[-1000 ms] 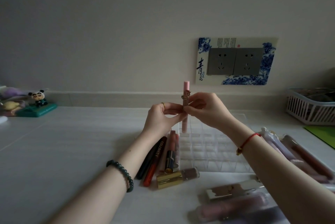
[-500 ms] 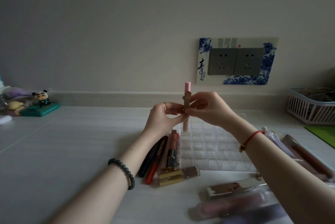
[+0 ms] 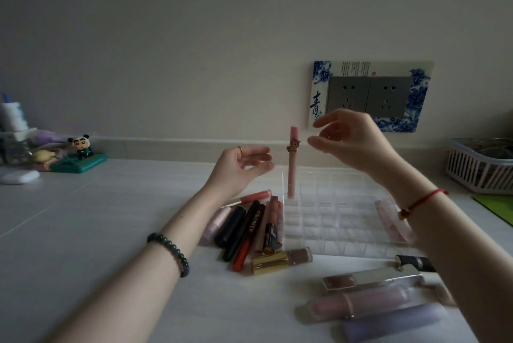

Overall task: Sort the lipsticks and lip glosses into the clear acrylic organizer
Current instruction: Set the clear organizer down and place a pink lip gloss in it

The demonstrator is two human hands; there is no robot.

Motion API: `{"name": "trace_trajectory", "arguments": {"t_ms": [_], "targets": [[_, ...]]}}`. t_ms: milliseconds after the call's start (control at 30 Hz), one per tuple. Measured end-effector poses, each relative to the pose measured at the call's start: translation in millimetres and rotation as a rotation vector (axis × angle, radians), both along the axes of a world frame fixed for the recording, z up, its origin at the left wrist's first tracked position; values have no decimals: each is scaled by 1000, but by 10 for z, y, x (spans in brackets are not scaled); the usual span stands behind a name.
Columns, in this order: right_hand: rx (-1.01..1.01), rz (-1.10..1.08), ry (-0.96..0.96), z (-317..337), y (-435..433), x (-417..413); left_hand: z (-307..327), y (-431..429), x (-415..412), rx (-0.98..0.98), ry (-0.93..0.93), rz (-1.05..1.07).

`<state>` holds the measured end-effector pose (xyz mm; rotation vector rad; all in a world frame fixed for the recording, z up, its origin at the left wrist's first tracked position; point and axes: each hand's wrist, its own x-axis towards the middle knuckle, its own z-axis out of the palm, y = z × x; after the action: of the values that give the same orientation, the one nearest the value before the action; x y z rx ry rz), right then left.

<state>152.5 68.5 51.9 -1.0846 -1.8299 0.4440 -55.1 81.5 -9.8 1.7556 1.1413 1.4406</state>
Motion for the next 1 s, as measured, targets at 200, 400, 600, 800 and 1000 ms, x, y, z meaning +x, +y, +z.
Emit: {"name": "trace_trajectory", "arguments": {"t_ms": [200, 400, 600, 800, 1000], "targets": [[221, 118, -210, 53, -392, -241, -79, -258, -365, -27, 234, 130], [191, 362, -627, -290, -586, -651, -321, -429, -516, -82, 364, 165], [146, 428, -855, -576, -555, -794, -395, -487, -564, -119, 228, 152], [139, 474, -950, -610, -530, -858, -418, -456, -600, -114, 183, 155], [251, 515, -937, -689, -491, -883, -412, -456, -593, -93, 149, 163]]}}
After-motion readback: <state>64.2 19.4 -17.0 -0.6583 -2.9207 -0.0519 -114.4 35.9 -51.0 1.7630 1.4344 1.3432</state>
